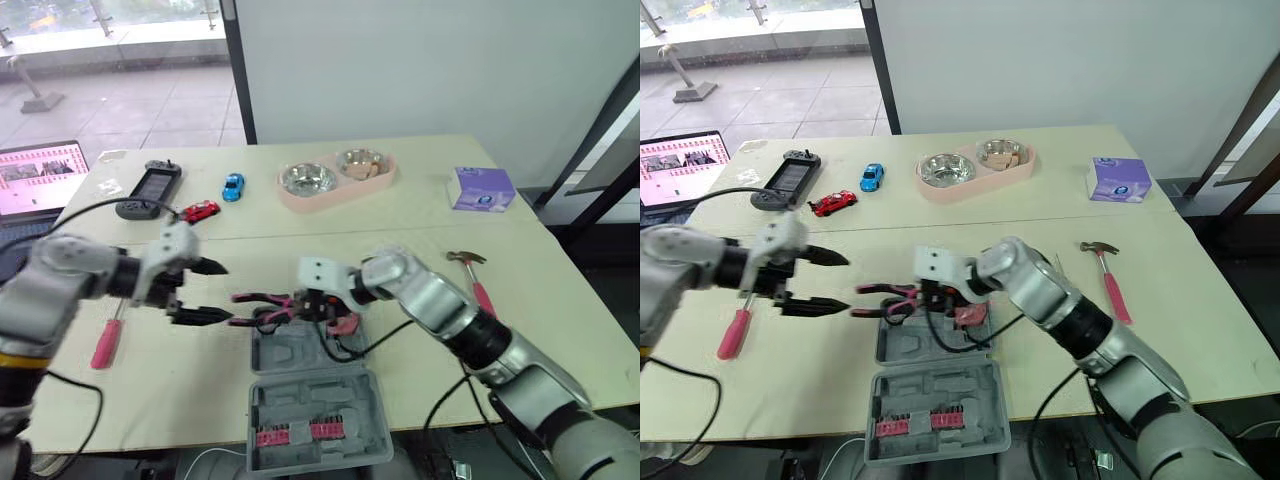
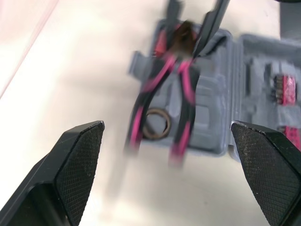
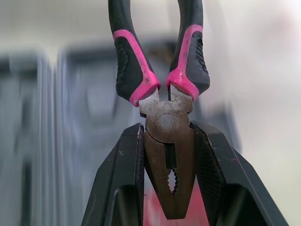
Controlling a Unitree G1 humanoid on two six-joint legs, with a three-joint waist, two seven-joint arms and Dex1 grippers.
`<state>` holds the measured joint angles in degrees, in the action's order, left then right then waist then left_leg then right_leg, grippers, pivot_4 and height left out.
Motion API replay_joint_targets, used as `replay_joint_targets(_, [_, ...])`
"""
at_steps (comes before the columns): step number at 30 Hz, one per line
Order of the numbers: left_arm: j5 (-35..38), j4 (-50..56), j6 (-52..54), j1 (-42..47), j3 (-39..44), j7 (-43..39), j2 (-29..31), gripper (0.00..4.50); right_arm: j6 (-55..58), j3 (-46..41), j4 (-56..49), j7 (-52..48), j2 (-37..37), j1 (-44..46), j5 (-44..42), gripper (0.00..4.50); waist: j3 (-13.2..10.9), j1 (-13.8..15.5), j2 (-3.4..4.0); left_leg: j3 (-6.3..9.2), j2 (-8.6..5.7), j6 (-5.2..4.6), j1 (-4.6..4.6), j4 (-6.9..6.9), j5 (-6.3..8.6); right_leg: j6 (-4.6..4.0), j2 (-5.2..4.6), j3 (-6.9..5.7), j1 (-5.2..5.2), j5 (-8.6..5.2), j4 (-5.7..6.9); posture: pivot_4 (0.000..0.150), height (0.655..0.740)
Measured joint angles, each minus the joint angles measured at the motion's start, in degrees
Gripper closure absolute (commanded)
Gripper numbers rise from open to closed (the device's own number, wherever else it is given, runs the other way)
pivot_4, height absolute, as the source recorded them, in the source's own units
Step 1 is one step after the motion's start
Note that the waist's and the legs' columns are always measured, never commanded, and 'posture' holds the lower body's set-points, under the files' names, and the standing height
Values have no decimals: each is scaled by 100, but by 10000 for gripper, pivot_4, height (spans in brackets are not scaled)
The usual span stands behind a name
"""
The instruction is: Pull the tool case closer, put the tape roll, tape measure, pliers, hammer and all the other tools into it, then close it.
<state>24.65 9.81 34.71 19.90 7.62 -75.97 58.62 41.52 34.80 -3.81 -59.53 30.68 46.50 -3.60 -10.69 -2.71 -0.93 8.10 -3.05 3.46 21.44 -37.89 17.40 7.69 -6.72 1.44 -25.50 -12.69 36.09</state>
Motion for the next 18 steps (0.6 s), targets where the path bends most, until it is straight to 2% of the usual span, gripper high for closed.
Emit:
replay_joint_targets(3, [471,433,-78,-908,899,120,-382,0,27,-78,-555,-200,222,-57,-51,35343,2,-60,7,-7,3,-8,-5,1,5,-2,-2,2,0,1,0,1500,7360])
replay_joint_targets(6, [574,413,-823,-2028,1598,194,-1089,0,189,-50,-910,-409,527,-86,-64,35343,1,-84,-1,-9,3,-7,-3,-2,5,-3,-5,-1,-1,1,-3,1500,7360])
replay_joint_targets(11, [426,252,-2016,-2820,1731,-133,-1220,0,337,240,-985,-510,603,-64,137,35343,1,43,-10,-11,5,1,-5,-5,1,-17,-5,-7,9,10,-10,1500,7360])
replay_joint_targets(18, [292,-336,-2993,-3085,1376,-753,-1235,0,486,556,-944,-551,539,17,436,35343,1,46,-11,-12,4,0,-4,-5,1,-17,-6,-7,8,11,-12,1500,7360])
